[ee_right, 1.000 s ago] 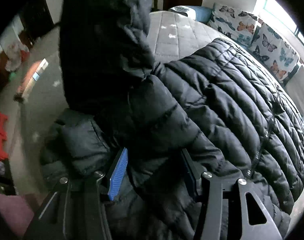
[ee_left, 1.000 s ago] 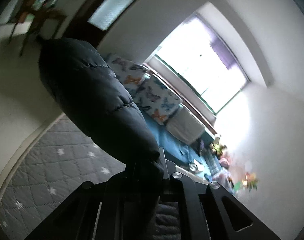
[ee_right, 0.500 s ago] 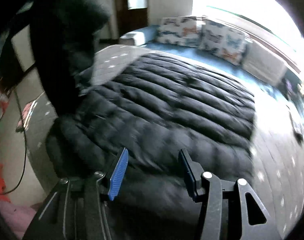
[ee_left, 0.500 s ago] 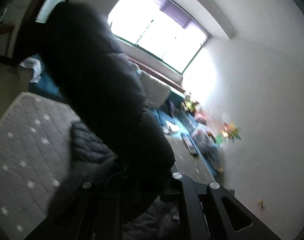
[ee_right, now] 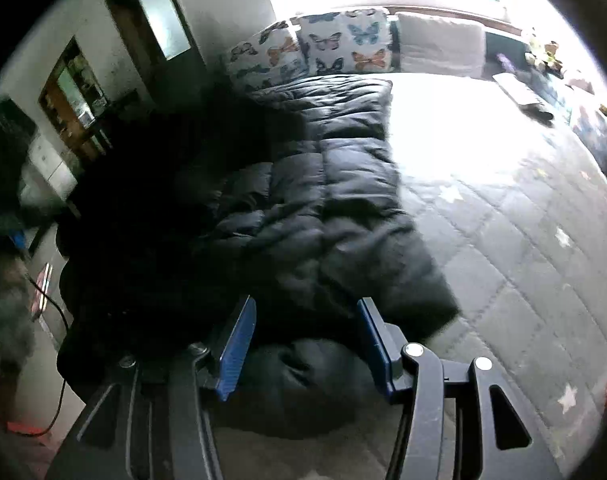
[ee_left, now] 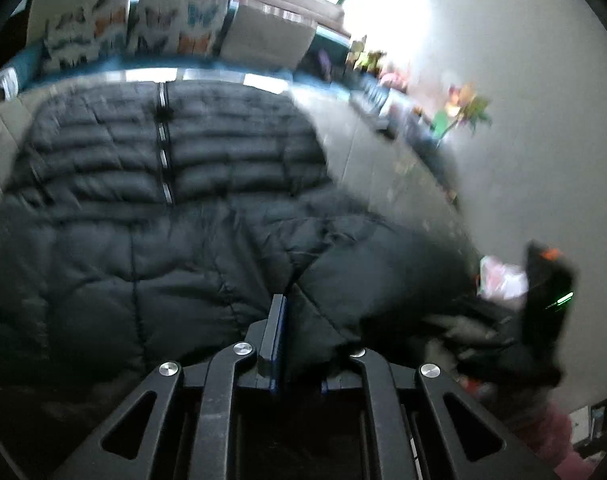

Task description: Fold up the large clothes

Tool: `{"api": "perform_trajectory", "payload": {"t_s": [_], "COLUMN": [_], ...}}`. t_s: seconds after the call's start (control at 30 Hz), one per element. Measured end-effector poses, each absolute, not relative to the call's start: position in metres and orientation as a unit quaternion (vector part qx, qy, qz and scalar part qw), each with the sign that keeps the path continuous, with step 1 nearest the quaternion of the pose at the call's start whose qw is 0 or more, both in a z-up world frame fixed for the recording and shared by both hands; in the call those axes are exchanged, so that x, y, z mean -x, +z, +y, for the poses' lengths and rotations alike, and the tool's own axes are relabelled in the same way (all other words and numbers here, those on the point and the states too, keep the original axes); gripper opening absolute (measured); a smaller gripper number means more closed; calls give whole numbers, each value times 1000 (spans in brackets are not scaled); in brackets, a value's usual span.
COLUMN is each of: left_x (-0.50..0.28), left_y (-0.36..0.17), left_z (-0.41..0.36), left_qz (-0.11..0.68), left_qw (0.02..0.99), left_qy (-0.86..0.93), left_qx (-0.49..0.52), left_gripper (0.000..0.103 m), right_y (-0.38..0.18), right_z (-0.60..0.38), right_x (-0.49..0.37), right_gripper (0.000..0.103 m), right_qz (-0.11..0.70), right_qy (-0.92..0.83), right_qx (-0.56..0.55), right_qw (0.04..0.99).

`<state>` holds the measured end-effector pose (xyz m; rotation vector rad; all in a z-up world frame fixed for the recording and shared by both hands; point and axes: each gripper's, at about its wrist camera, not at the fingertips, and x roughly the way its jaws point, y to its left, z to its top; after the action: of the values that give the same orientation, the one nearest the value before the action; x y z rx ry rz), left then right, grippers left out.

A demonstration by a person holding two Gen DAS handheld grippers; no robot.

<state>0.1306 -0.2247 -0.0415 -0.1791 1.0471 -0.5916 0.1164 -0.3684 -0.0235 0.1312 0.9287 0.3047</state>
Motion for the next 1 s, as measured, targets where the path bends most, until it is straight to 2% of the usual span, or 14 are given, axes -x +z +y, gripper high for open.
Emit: {"api": "perform_trajectory", "payload": {"t_s": [0.13,0.27,0.43,0.57,0.6,0.67,0.7,0.8,0.87,1.0], "left_x": [-134,-152,-145,-135,-135,-134,-136,-131,-128,-133], "left_y": [-66,-60,-33,-31,-30,-29,-29,-17,-4,30], "left_z": [-229,-213,-210,-215,-213,-210,-205,-191,-173,-117], "left_qz": [486,483,468,455,454,458,462,471,476,455], "left_qw": [827,828,840,845,846,843,840,830,820,832], "left_qy": [-273,-279,-275,-276,-277,-277,-280,-294,-315,-315], "left_qx": [71,60,-4,-46,-51,-56,-58,-56,-31,32], "left_gripper": [15,19,24,31,32,34,34,43,52,54], "right_y": [-15,11,33,20,14,4,2,8,21,55], "right_z": [-389,-402,-402,-384,-379,-369,-365,-359,-356,-348], "right_x": [-108,-100,-108,-132,-137,-147,-150,-153,-151,-145], "right_gripper": [57,57,57,57,55,39,27,13,12,12], "right_qz": [438,414,388,429,440,457,462,453,437,383], "right_qy": [135,144,206,227,224,226,230,221,210,204], "right_qx": [-84,-100,-162,-179,-172,-167,-169,-146,-118,-45], "right_qw": [885,893,883,856,852,844,840,851,866,900]}}
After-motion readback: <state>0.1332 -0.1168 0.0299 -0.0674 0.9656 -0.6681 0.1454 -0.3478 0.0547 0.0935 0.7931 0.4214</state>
